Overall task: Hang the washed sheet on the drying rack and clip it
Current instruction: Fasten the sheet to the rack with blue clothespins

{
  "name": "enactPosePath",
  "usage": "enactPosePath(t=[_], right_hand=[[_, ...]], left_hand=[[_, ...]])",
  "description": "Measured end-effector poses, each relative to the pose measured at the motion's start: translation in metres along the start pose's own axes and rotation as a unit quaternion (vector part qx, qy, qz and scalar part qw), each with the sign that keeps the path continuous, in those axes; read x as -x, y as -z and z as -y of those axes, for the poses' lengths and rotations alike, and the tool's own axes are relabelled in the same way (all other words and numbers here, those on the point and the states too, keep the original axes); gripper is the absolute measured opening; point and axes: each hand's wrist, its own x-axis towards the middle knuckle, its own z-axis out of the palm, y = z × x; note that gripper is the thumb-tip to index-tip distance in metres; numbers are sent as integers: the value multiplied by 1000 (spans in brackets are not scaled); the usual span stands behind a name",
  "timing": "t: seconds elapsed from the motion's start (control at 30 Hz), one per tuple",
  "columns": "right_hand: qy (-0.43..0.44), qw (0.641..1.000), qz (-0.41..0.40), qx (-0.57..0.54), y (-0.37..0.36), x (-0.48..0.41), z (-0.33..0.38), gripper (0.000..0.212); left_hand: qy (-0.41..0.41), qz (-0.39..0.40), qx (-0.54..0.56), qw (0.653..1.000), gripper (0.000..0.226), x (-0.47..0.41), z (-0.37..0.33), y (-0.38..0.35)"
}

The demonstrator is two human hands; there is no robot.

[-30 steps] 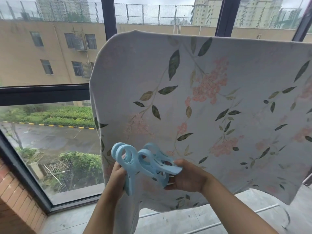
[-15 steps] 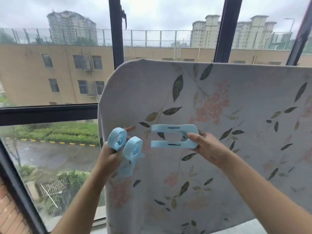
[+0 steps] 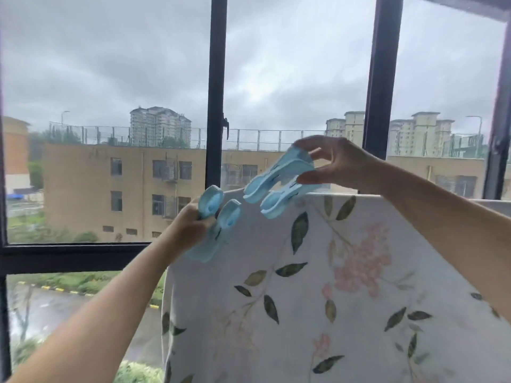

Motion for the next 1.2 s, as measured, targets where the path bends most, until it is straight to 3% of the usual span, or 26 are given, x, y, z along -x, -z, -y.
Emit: enactPosePath(t=[0.27,0.47,0.63,0.77,0.87,1.07,1.2], right_hand=[[54,988,74,123,30,-67,15,47],[26,980,98,172,28,-89,8,45],[17,976,126,177,13,-101,7,40],[7,970,150,192,5,-108,9,39],[-9,966,167,197,2,-113,11,37],[-47,952,235,193,-1,-121,15,48],[-110,927,310,180,4,-123,19,55]], left_hand=[[-15,-84,26,996,33,-1,12,-21],[10,-113,31,993,12,-6,22,-26],[2,-116,27,993,22,-5,21,-25],[1,-120,30,992,12,-4,21,-26],[-2,-121,28,992,20,-4,21,-27],[-24,-119,48,991,30,-2,18,-26],[-30,-121,53,991,21,-1,18,-24]])
